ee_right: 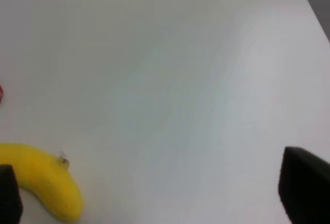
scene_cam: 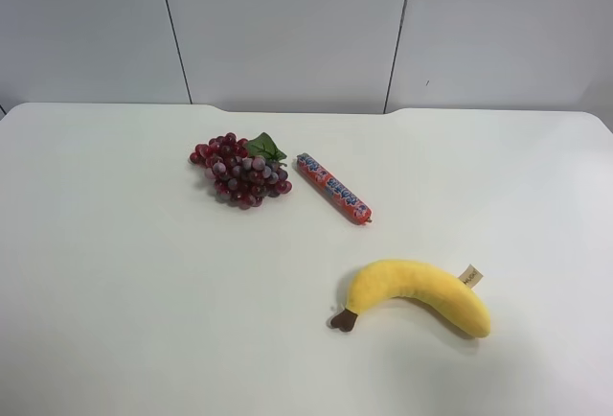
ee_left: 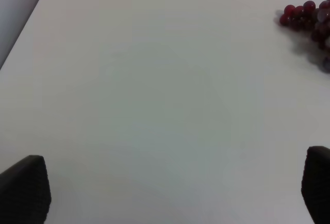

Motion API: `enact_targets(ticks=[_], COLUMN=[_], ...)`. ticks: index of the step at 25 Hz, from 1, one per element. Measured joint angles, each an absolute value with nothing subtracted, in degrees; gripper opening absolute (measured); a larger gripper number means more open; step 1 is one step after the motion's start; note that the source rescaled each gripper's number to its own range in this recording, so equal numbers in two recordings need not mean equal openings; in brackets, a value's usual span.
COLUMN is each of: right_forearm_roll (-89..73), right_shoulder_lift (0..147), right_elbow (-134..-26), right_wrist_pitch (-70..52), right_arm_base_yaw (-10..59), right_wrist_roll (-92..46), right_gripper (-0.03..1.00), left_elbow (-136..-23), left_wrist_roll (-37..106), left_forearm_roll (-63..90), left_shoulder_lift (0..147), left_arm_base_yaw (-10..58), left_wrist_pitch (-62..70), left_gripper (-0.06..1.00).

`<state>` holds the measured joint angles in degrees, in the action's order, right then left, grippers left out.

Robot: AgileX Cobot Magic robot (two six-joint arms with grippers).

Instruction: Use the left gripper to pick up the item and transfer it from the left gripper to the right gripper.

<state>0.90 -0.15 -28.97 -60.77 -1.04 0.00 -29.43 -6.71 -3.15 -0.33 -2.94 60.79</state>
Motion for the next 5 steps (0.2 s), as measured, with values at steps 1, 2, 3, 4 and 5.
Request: enact_targets(ticks=[1, 2, 3, 4, 5], right_forearm_roll=[0.9, 0.9, 0.9, 0.9, 0.9], right_shoulder_lift=[-0.15, -0.15, -0.15, -0.15, -0.15], right_elbow=[-28.97, -28.97, -28.97, -28.97, -28.97], right_wrist_pitch=[-60.77, -60.77, -60.77, -60.77, -60.77], right_arm_base_yaw=[-1.04, -1.04, -1.04, -1.04, -1.04], right_wrist_roll=[0.0, 0.0, 0.0, 0.0, 0.0], right_gripper=[1.0, 1.0, 1.0, 1.0, 1.0], left_elbow=[-29.43, -29.43, -29.43, -29.43, -29.43], left_wrist_roll=[-6.7, -6.7, -6.7, -6.7, -6.7], left_forearm_roll=[-3.15, -3.15, -3.15, -3.15, -3.15], left_shoulder_lift=[-0.33, -0.33, -0.33, -0.33, -0.33], left_arm_base_yaw=[-2.94, -2.94, -2.94, -2.94, -2.94], left_wrist_pitch=[60.79, 60.79, 60.79, 60.79, 60.79], left_gripper=[1.0, 1.0, 1.0, 1.0, 1.0])
